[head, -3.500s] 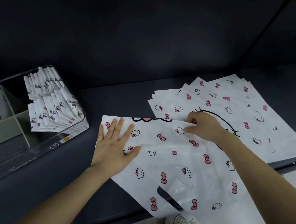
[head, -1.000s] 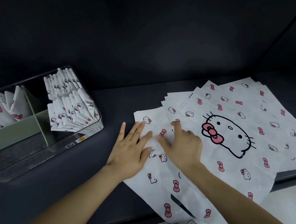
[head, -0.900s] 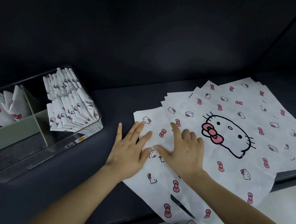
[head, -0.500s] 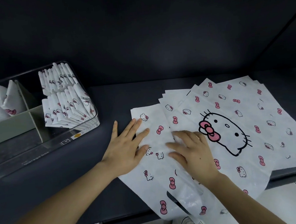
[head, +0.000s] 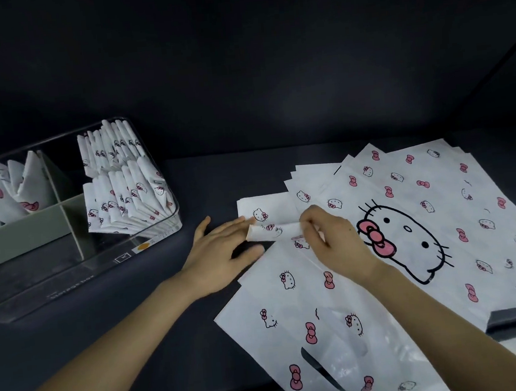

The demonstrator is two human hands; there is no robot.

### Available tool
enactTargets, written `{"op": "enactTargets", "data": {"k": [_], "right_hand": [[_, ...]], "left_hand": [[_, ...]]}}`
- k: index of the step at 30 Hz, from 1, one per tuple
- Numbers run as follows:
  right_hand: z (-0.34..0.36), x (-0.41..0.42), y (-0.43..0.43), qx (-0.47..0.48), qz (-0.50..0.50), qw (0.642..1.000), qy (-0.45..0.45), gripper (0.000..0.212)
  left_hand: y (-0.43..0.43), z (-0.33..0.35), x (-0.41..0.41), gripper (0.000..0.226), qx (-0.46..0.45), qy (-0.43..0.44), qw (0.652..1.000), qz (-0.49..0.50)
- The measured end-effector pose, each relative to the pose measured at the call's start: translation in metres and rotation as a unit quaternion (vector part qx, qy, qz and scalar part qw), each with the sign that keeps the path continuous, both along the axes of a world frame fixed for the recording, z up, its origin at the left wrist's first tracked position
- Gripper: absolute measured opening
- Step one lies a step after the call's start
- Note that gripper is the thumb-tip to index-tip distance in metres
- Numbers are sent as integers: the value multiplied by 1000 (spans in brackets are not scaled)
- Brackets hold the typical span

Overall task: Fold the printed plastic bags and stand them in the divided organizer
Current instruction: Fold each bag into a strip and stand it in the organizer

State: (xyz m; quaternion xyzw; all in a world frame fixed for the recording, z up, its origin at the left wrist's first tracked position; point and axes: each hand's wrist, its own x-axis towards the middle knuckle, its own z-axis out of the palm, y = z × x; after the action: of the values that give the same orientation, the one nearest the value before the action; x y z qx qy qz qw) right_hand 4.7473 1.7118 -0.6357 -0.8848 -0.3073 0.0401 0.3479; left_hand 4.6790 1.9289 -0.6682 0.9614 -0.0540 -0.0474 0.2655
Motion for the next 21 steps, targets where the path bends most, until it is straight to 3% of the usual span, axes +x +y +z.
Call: {"op": "enactTargets", "data": {"k": [2, 4, 5, 7, 13, 16, 21], "right_hand": [[7, 10, 6, 26, -33, 995, 86, 20], [13, 17, 9, 87, -50, 976, 191, 11], [14, 20, 8, 117, -52, 961, 244, 3], [13, 24, 7, 139, -48, 941, 306, 12], [-9, 28, 29, 11, -189, 964, 184, 47], [-14, 31, 40, -71, -219, 964, 134, 45], [-24, 33, 45, -79, -258, 956, 114, 41]], "left_hand": [[-8, -7, 4, 77, -52, -50, 993, 96], [-16, -10, 8, 74, -87, -73, 979, 166], [-19, -11, 9, 69, -107, -83, 973, 185], [-22, -12, 8, 62, -129, -95, 967, 199], [-26, -20, 16, 64, -124, -113, 953, 251], [-29, -23, 18, 50, -144, -155, 936, 280], [-26, -21, 19, 38, -144, -193, 914, 325]]}}
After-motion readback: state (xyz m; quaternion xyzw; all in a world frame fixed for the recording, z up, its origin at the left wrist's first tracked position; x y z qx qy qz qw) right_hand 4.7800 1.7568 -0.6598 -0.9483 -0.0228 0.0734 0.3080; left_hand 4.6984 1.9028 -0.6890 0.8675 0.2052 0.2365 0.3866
